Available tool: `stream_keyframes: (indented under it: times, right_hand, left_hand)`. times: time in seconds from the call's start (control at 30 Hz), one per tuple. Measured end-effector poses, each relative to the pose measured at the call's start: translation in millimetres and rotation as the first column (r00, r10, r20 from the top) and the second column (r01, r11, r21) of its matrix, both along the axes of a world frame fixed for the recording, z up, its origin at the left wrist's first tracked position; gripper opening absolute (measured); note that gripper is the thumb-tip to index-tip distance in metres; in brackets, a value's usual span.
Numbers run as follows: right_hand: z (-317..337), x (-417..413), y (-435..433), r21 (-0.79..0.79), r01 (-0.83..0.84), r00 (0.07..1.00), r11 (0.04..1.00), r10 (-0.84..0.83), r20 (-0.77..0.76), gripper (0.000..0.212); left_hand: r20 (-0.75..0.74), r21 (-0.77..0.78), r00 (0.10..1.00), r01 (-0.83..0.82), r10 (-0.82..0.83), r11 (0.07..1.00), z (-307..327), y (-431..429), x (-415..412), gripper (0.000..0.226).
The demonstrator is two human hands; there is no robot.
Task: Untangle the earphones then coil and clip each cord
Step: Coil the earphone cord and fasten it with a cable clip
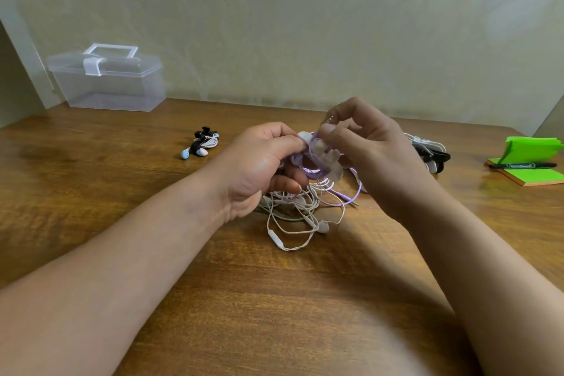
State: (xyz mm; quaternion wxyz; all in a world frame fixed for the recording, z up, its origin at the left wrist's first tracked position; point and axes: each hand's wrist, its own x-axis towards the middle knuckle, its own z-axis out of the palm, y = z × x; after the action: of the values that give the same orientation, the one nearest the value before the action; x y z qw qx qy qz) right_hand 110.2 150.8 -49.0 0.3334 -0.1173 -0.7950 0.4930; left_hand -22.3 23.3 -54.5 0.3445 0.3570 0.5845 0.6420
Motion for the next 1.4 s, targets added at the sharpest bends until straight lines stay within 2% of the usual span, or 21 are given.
stream_keyframes:
  times: [0.17, 0.3, 0.43, 0.6, 0.8, 0.97, 1.07, 1.2, 1.3, 1.4]
  right_hand:
    - [-0.9, 0.3, 0.2, 0.014, 0.013, 1.0, 1.0, -0.013, 0.007, 0.005]
    - [-0.9, -0.4, 1.4, 0.014, 0.013, 1.0, 1.0, -0.013, -0.009, 0.005]
    - [-1.4, -1.5, 1.8, -0.016, 0.019, 1.0, 1.0, -0.02, -0.015, 0.006]
    - [-2.2, -0.8, 3.6, 0.016, 0.027, 1.0, 0.999, -0.027, -0.011, 0.007]
    - [-3.7, 0.3, 4.9, 0.125, -0.01, 1.0, 0.992, 0.007, 0.021, 0.004]
    - [-2.3, 1.3, 3.8, 0.236, -0.078, 0.995, 0.969, 0.06, 0.084, 0.003]
    - [-3.1, -1.0, 5.1, 0.108, -0.08, 0.995, 0.991, 0.074, 0.063, 0.004]
    - [-3.9, -4.2, 5.0, -0.114, -0.064, 0.998, 0.991, 0.065, 0.003, 0.012]
    - [-3.3, -5.7, 4.6, -0.19, -0.061, 0.998, 0.98, 0.059, -0.018, 0.015]
    - [-1.5, -5.3, 3.9, -0.218, -0.058, 0.998, 0.974, 0.055, -0.02, 0.015]
  left_hand:
    - [0.059, 0.017, 0.998, 0.035, -0.036, 0.999, 1.6, -1.0, -1.0, 0.017]
    - [0.027, 0.015, 0.999, 0.045, -0.045, 0.999, -1.3, 1.0, -1.1, 0.024]
    - [0.001, 0.015, 1.0, 0.019, -0.019, 1.0, -4.5, 3.2, -3.7, 0.016]
    - [0.001, 0.011, 0.998, 0.061, -0.061, 0.998, -2.6, 1.8, -0.9, 0.018]
    - [-0.201, -0.021, 0.975, 0.089, -0.092, 0.996, -4.1, 1.0, 0.3, 0.018]
    - [-0.357, -0.116, 0.922, 0.119, -0.153, 0.986, -3.5, -1.0, 0.2, 0.018]
    - [-0.372, -0.153, 0.91, 0.134, -0.183, 0.979, -3.6, -1.0, -1.1, 0.018]
    - [-0.296, -0.112, 0.935, 0.169, -0.195, 0.979, -6.2, -0.4, 0.0, 0.016]
    - [-0.217, -0.067, 0.953, 0.202, -0.212, 0.977, -7.2, -0.6, -0.9, 0.016]
    - [-0.199, -0.059, 0.949, 0.236, -0.244, 0.97, -6.8, -0.7, -3.2, 0.018]
